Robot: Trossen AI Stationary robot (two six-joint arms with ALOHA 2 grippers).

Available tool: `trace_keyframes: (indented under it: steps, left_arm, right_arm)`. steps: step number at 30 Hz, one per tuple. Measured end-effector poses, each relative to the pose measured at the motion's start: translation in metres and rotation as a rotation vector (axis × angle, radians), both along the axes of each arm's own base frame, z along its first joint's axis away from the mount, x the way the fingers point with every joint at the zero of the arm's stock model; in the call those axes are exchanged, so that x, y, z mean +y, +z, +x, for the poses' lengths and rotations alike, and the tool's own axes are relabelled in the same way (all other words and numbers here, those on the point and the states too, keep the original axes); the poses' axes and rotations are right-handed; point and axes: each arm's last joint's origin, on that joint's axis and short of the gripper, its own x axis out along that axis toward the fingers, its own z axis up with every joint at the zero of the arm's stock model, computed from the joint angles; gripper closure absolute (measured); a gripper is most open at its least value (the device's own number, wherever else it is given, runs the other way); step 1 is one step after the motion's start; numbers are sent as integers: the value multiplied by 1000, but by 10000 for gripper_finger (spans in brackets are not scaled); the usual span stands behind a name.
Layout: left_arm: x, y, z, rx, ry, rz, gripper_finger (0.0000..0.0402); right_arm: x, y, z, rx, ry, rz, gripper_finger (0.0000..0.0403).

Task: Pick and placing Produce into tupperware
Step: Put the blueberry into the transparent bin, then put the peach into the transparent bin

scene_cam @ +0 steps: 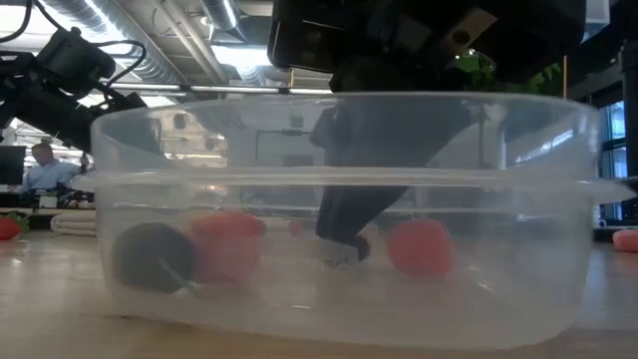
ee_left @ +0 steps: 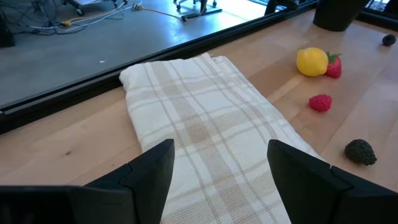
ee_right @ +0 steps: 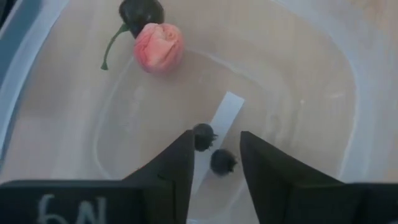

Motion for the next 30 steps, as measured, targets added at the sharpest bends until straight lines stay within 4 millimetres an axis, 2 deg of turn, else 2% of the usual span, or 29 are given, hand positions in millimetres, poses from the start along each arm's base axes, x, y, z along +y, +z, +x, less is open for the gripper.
trace_keyframes:
  steps: [6,13,16,20,24,30]
  left_arm:
    - [0,0,0,0,0,0,151]
    - [0,0,0,0,0,0,151]
    - [0,0,0,0,0,0,151]
    - [0,0,0,0,0,0,151]
    - [0,0,0,0,0,0,151]
    - [0,-1,0,-1,-9,-9,151]
  right_arm:
    - [0,5,0,-11,-1,4,236]
    - [0,36,-5,-90,13,27,231]
    - [-3,55,-13,-100,17,29,231]
    - [-13,84,-32,-71,-66,-24,231]
    - [-32,113,-55,-34,-225,-92,231]
    - [-61,149,-110,110,-634,-210,231]
